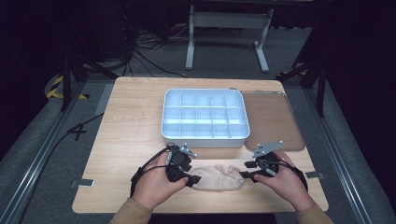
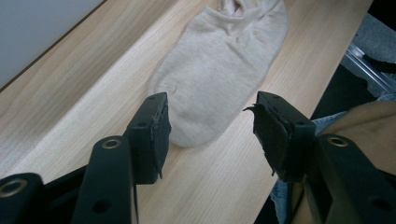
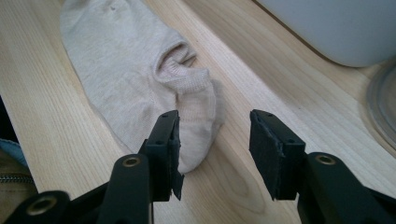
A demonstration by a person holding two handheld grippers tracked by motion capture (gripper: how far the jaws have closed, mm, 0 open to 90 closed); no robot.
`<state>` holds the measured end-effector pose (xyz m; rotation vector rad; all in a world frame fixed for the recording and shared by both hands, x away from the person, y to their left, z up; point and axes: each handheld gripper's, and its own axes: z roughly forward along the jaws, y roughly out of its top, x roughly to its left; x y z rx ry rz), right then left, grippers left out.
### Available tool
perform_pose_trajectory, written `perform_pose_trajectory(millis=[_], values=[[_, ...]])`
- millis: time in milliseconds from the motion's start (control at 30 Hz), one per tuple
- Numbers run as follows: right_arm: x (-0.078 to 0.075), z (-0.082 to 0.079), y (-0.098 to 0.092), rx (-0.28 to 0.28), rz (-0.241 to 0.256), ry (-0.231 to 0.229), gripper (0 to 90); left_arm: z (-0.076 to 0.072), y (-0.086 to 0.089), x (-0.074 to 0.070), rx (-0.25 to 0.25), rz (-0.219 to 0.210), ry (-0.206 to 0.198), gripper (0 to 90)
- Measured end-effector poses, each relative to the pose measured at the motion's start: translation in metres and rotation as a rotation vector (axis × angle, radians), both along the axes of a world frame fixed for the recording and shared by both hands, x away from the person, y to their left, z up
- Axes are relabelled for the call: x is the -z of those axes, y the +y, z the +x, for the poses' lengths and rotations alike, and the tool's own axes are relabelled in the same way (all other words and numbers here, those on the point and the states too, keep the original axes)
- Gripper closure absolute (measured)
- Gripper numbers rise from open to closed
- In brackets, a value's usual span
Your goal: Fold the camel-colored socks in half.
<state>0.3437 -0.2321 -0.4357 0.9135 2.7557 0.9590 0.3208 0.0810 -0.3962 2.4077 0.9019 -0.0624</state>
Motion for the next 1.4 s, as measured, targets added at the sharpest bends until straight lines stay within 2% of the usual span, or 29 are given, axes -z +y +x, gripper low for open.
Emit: perform_pose_trajectory(millis=[67, 100, 133, 167, 233, 367, 600, 667, 867, 1100, 1267, 1400], values=[[0.0, 0.0, 0.002, -0.002, -0.002, 0.0, 54.1, 0.003, 0.001, 0.006, -0.043, -0.006, -0.006, 46.8], [0.001, -0.001, 0.003, -0.005, -0.001, 0.002, 54.1, 0.004, 0.001, 0.009, -0.051, -0.012, -0.024, 46.1], [0.001, -0.001, 0.003, -0.006, 0.0, 0.004, 54.2, 0.006, 0.0, 0.012, -0.077, -0.031, -0.024, 45.2], [0.0, -0.001, 0.003, -0.004, 0.003, 0.008, 54.2, 0.006, 0.0, 0.014, -0.086, -0.031, -0.009, 44.9], [-0.001, -0.002, 0.002, -0.001, 0.006, 0.008, 54.2, 0.007, -0.003, 0.02, -0.097, -0.009, 0.019, 45.8], [-0.002, -0.002, 0.003, -0.001, 0.023, 0.006, 54.2, 0.01, -0.004, 0.031, -0.124, 0.037, 0.033, 48.9], [0.001, -0.004, 0.002, -0.003, 0.01, 0.012, 54.2, 0.015, -0.007, 0.044, -0.134, 0.077, 0.052, 54.2], [0.001, -0.004, 0.002, 0.001, 0.008, 0.011, 54.2, 0.015, -0.008, 0.045, -0.139, 0.1, 0.042, 54.7], [0.001, -0.005, 0.003, -0.007, 0.005, 0.008, 54.2, 0.016, -0.009, 0.049, -0.147, 0.119, 0.049, 58.0], [0.001, -0.005, 0.004, -0.014, 0.001, 0.004, 54.2, 0.015, -0.012, 0.051, -0.14, 0.125, 0.05, 60.6], [0.001, -0.006, 0.005, -0.014, -0.001, 0.01, 54.2, 0.012, -0.016, 0.052, -0.134, 0.137, 0.024, 62.3], [0.001, -0.006, 0.006, -0.018, -0.001, 0.005, 54.2, 0.009, -0.019, 0.053, -0.137, 0.121, 0.02, 65.1]])
